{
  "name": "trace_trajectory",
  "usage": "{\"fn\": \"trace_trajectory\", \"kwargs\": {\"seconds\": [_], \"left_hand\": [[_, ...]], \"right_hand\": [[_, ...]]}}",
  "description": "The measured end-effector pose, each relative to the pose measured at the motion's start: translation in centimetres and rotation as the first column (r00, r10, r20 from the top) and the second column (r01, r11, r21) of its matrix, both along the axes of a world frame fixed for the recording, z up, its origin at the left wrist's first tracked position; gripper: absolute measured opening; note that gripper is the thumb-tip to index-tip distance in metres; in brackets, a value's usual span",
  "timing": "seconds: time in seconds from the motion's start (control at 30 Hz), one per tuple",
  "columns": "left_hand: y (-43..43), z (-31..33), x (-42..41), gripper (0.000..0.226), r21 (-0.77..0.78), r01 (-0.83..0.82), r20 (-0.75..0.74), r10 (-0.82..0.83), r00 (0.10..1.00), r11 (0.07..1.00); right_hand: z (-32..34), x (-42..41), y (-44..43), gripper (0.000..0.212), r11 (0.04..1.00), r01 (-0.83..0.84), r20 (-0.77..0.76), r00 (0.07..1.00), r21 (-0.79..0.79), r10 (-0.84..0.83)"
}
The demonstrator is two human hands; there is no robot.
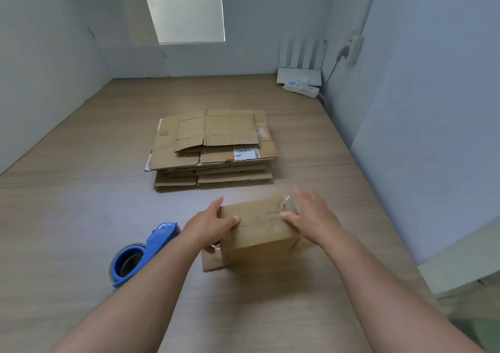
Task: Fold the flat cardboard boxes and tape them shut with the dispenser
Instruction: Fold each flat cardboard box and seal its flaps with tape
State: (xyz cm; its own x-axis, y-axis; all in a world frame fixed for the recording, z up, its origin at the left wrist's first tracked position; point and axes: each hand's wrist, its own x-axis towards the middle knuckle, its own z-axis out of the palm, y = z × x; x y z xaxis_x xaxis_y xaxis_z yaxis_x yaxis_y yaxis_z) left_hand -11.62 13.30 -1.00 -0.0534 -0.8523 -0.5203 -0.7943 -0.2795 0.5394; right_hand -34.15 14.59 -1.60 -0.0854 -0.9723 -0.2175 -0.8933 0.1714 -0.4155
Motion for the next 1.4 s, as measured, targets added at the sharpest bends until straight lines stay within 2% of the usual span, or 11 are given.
{"fn": "trace_trajectory", "kwargs": {"seconds": [0.07,0.17,0.33,0.43,0.57,0.67,0.83,0.93,1.07,1.27,1.4], "left_hand": [[0.2,0.4,-0.6,0.052,0.099,-0.093,-0.081,0.101,0.992,0.991],[0.7,0.2,-1.9,0.055,0.145,-0.065,0.029,0.062,0.998,0.987],[1.6,-1.1,-3.3,0.065,0.116,0.013,0.113,-0.026,0.993,0.993],[1.9,-1.7,-2.5,0.066,0.088,0.017,0.053,-0.021,0.998,0.996],[2.3,-2.0,-1.3,0.059,0.078,0.001,0.025,-0.003,1.000,0.997],[2.4,-1.5,0.3,0.049,-0.126,-0.078,0.087,0.089,0.992,0.989],[2.9,-2.3,6.8,0.044,-0.469,-0.239,0.215,0.372,0.903,0.851],[3.6,-3.9,9.7,0.053,-0.324,-0.263,0.401,0.384,0.832,0.909],[4.4,-5.4,10.5,0.061,-0.146,-0.295,0.450,0.329,0.830,0.944],[3.4,-5.6,11.7,0.037,-0.118,-0.313,0.417,0.334,0.845,0.942],[2.7,-3.9,10.9,0.031,-0.206,-0.275,0.118,0.303,0.946,0.939]], "right_hand": [[-0.2,0.4,0.2,0.074,0.982,0.175,-0.091,0.979,-0.068,-0.181],[-1.4,1.6,0.5,0.065,0.954,0.299,-0.028,0.954,-0.020,-0.299],[-2.7,4.2,1.2,0.054,0.987,0.123,0.287,0.946,0.102,-0.148],[-2.6,4.7,1.0,0.064,0.992,0.070,0.310,0.945,0.108,-0.100],[-2.3,6.2,0.2,0.055,0.992,0.075,0.247,0.964,0.106,-0.099],[-2.1,6.9,-0.4,0.052,0.990,0.083,0.213,0.971,0.117,-0.106],[-2.0,6.7,-1.0,0.051,0.991,0.060,0.195,0.977,0.119,-0.083],[-2.0,6.8,-1.0,0.049,0.991,0.056,0.193,0.978,0.118,-0.078],[-1.8,6.7,-0.8,0.051,0.993,0.058,0.181,0.981,0.104,-0.076],[-1.6,6.4,-0.8,0.050,0.997,0.065,0.178,0.982,0.031,-0.070],[-1.7,6.0,-1.4,0.053,0.998,0.064,0.184,0.981,-0.012,-0.061]]}}
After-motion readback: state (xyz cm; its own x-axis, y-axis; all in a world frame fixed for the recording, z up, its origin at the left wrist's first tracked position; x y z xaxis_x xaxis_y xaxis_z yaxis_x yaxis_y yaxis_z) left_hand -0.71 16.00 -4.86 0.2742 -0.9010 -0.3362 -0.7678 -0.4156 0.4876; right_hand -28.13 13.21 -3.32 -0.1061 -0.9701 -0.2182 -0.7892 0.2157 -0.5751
